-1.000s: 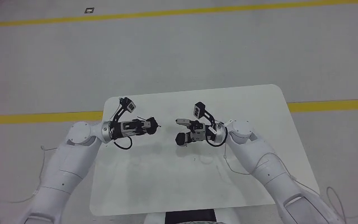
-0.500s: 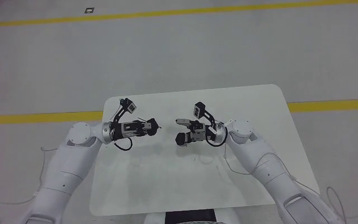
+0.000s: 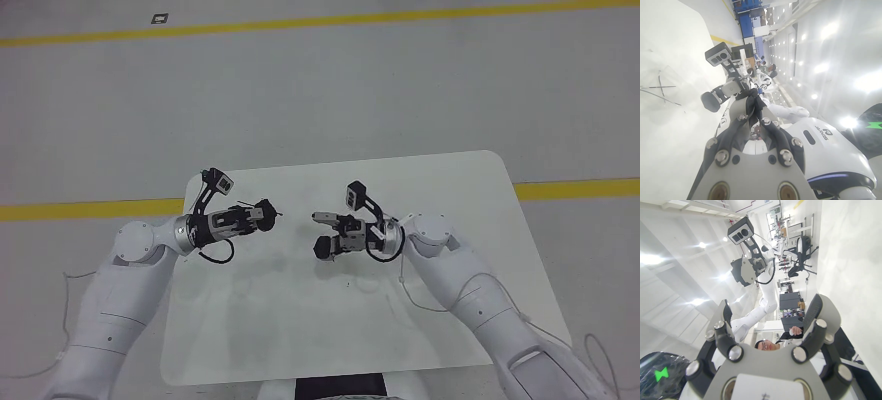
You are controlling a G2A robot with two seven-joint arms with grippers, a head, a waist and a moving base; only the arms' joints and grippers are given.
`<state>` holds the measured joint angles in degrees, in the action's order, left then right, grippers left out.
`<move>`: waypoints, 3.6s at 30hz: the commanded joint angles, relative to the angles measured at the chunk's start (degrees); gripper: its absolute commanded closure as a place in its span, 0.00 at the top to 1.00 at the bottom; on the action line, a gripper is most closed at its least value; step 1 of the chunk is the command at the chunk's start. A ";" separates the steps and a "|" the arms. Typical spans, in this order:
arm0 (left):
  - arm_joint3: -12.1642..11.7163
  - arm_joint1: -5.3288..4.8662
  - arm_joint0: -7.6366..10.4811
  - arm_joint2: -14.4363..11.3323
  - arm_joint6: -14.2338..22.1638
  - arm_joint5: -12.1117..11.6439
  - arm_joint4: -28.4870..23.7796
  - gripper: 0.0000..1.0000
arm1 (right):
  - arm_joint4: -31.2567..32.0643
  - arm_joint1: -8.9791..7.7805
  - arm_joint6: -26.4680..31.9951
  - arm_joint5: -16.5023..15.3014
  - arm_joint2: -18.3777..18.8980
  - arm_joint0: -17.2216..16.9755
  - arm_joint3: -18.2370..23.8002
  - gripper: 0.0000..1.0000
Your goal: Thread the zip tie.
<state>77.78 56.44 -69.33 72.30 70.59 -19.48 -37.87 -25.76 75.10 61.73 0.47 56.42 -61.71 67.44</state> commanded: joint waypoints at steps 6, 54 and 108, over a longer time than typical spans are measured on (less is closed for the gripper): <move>0.00 0.00 0.00 0.00 0.00 0.00 0.00 0.00 | 21.13 -2.70 0.36 15.58 -0.81 -0.52 11.94 1.00; 0.00 0.00 0.00 0.00 0.00 0.00 0.00 0.00 | 48.07 0.28 10.65 13.81 -18.14 16.48 8.05 1.00; 0.00 0.00 0.00 0.00 0.00 0.00 0.00 0.00 | 52.41 4.29 6.71 13.67 -23.19 19.62 -5.25 0.25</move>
<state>77.79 56.44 -69.33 72.30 70.59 -19.48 -37.88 26.65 79.26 68.51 14.10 33.37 -42.19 62.50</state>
